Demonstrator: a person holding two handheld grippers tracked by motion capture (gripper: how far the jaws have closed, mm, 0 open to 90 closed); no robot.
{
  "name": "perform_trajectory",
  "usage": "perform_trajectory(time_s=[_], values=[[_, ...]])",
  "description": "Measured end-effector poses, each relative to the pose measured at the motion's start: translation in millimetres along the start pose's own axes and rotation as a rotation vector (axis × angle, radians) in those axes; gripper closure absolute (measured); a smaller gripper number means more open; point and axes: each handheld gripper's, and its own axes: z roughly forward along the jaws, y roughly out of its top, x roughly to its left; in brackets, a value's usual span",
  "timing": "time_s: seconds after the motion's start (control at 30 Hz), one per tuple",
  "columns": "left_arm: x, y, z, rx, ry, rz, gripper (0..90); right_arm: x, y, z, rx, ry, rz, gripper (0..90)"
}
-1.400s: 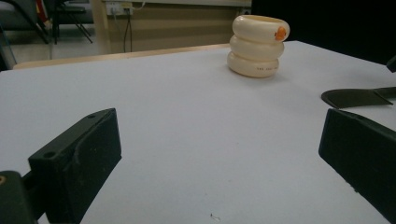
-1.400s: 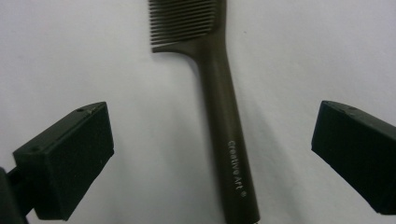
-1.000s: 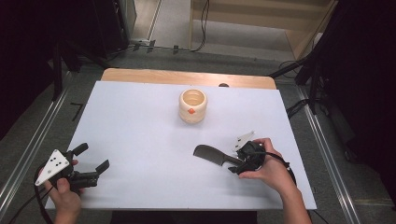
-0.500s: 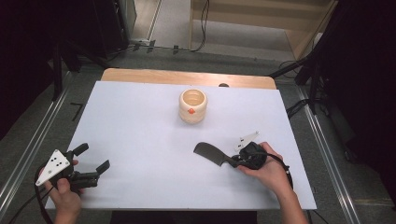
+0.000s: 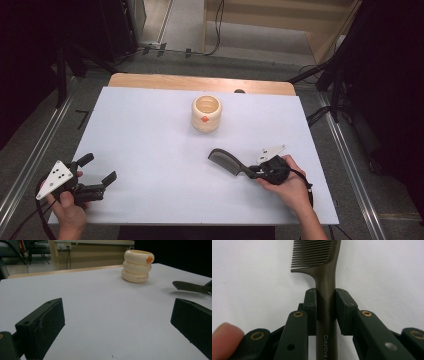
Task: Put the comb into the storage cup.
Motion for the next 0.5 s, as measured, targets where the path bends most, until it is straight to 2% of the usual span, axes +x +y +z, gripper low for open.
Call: perform_trajectory(time_s=[0.07, 0.13, 0.2, 0.23, 0.27, 0.33, 0.47, 0.5], values=[[-2.0, 0.9, 0.9, 0.008, -0.001, 0.016, 0.0, 1.0, -0.5, -3.1, -0.034, -0.004, 0.005, 70.5], [-3.1, 1.6, 1.6, 0.013, -0.004, 0.019, 0.0, 0.9, -0.7, -4.3, -0.043, -0.004, 0.004, 70.5], [-3.9, 2.1, 1.4, 0.009, 0.011, 0.019, 0.0, 1.4, -1.0, -7.9, -0.076, -0.005, 0.01, 70.5], [-4.7, 2.7, 0.7, 0.006, 0.024, 0.021, 0.0, 1.4, -1.0, -7.9, -0.076, -0.005, 0.01, 70.5], [-4.8, 3.6, 0.2, 0.003, 0.023, 0.022, 0.0, 1.7, -1.2, -10.1, -0.102, -0.012, 0.006, 70.5], [-4.8, 4.5, 1.0, -0.001, 0.0, 0.011, 0.0, 2.1, -1.3, -11.1, -0.116, -0.013, 0.002, 70.5], [-9.9, 6.4, 5.3, 0.011, -0.008, 0.013, 0.0, 4.5, -1.7, -13.3, -0.169, -0.005, -0.008, 70.5], [-12.7, 8.5, 6.4, 0.011, -0.021, 0.015, 0.0, 4.7, -1.8, -13.5, -0.183, -0.004, -0.013, 70.5]])
